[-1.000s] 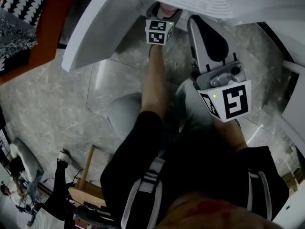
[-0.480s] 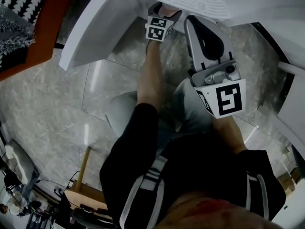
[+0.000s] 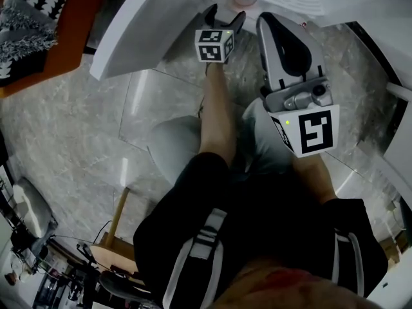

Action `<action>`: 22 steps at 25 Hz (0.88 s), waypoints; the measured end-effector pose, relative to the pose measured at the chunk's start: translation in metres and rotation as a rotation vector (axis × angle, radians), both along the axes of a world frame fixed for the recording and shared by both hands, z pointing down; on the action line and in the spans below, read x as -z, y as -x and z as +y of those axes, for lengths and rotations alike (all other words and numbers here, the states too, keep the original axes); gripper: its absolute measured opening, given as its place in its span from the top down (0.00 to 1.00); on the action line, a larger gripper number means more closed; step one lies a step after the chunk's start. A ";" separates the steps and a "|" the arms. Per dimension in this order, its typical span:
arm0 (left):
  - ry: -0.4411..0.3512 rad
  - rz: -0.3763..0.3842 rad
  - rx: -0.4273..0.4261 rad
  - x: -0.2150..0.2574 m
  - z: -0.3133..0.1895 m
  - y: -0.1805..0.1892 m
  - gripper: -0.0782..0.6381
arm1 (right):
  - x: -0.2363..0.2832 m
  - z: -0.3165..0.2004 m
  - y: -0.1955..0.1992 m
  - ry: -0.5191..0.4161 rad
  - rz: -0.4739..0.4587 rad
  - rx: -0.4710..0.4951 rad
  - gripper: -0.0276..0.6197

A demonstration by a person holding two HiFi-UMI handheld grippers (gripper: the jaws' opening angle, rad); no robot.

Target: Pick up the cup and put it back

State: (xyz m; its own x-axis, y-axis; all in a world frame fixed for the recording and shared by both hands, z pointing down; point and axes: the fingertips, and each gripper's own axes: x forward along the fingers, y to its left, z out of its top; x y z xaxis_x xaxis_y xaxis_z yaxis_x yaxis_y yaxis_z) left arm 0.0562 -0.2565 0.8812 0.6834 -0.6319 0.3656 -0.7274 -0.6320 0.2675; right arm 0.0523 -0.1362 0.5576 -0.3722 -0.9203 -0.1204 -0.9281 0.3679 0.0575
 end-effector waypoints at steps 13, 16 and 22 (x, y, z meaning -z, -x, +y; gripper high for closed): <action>-0.133 -0.066 0.058 0.092 0.051 0.021 0.83 | 0.011 0.012 -0.007 -0.018 -0.052 -0.034 0.94; -0.053 0.018 0.055 0.122 0.060 0.024 0.86 | 0.009 0.009 -0.010 -0.010 -0.061 -0.045 0.94; -0.117 0.024 0.103 0.191 0.078 0.046 0.87 | 0.005 0.006 -0.012 0.010 -0.068 -0.037 0.94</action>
